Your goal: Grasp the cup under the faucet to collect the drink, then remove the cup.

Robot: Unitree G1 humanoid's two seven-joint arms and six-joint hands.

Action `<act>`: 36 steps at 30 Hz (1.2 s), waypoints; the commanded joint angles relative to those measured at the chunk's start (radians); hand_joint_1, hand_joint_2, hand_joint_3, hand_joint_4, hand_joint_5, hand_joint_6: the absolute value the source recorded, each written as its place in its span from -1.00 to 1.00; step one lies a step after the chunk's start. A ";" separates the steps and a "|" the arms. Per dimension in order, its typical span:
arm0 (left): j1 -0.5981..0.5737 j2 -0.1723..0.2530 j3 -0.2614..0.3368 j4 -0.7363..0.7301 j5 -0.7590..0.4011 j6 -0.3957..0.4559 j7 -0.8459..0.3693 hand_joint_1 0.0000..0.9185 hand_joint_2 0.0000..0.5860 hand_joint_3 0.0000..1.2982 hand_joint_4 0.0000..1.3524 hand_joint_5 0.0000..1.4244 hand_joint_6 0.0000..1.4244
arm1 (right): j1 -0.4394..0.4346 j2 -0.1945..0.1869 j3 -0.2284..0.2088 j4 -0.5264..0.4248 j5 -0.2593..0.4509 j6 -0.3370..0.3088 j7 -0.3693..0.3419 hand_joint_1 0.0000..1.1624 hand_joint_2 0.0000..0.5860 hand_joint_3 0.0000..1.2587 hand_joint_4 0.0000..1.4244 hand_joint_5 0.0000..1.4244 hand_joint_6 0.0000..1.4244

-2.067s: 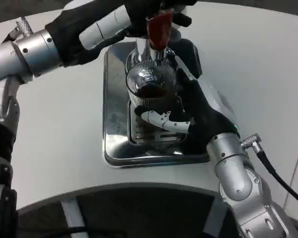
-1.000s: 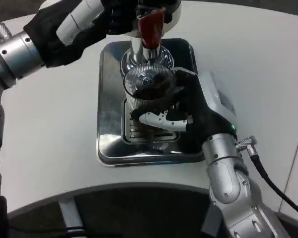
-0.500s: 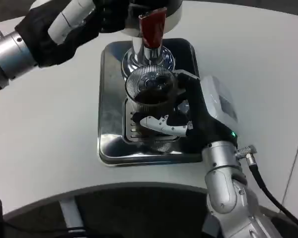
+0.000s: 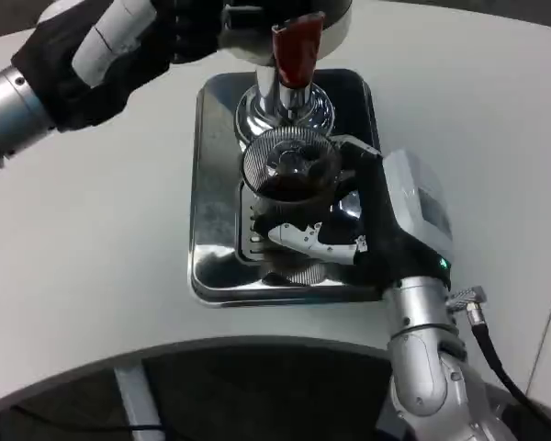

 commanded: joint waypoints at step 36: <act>0.572 0.183 0.229 -0.716 -0.173 0.324 0.170 -1.00 -0.71 -0.94 -1.00 -0.94 -1.00 | 0.149 0.022 0.013 -0.233 -0.041 0.053 0.035 0.65 -0.43 0.61 0.71 0.69 0.83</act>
